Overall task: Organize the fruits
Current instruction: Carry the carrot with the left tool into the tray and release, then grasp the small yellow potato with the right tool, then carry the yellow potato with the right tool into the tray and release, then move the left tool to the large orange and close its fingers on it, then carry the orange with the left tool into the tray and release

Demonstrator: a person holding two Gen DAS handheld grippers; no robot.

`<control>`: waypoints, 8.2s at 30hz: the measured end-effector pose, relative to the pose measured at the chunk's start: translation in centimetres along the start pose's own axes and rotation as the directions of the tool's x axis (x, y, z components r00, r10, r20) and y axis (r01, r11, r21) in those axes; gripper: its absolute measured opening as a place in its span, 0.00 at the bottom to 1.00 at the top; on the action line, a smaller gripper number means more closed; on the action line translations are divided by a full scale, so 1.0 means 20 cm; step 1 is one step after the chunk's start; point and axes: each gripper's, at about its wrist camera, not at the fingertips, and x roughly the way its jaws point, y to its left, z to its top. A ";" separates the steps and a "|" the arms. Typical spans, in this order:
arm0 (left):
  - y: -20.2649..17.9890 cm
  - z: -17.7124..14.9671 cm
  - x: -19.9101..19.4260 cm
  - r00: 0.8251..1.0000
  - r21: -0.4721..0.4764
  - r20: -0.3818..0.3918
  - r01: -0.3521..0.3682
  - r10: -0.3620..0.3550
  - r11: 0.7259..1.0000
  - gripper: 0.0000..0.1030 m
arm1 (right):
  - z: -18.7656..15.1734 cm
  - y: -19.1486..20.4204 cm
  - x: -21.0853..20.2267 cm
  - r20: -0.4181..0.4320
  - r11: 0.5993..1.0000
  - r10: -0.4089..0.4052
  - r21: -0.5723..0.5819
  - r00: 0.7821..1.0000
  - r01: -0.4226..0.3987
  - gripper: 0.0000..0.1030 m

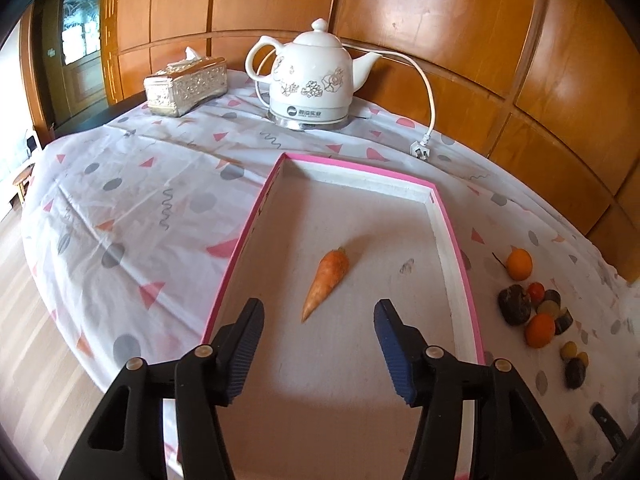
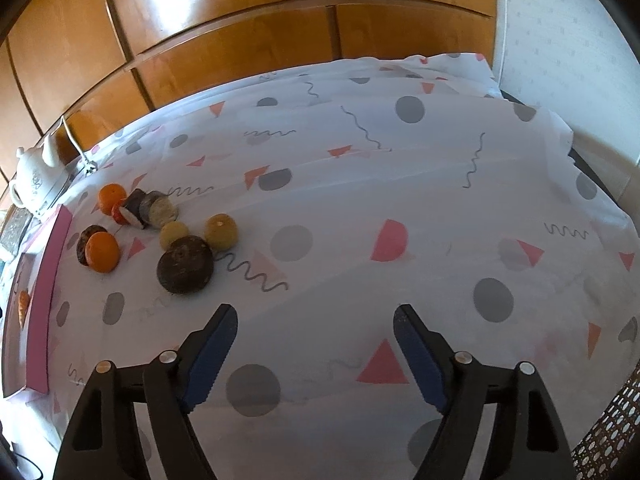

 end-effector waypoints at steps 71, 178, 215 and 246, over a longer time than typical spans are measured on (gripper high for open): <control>0.23 -0.18 -0.20 0.996 -0.201 0.020 -0.085 0.091 0.976 0.85 | -0.03 1.28 -0.19 -0.231 0.639 0.504 -0.549 0.832 -0.539 0.25; -0.99 -0.15 0.05 0.901 0.434 -0.288 0.425 -0.324 0.795 0.45 | 0.04 -0.01 -0.02 0.032 0.999 0.032 0.020 0.999 -0.032 0.37; -0.79 0.15 0.11 0.913 0.213 -0.180 0.401 -0.367 0.891 0.37 | 0.01 -0.11 0.01 0.008 0.998 -0.001 0.059 1.000 0.001 0.37; -0.31 0.24 0.33 0.997 0.035 -0.073 0.039 -0.036 0.999 0.56 | -0.01 -0.12 -0.01 0.001 0.997 -0.030 0.074 1.000 0.030 0.37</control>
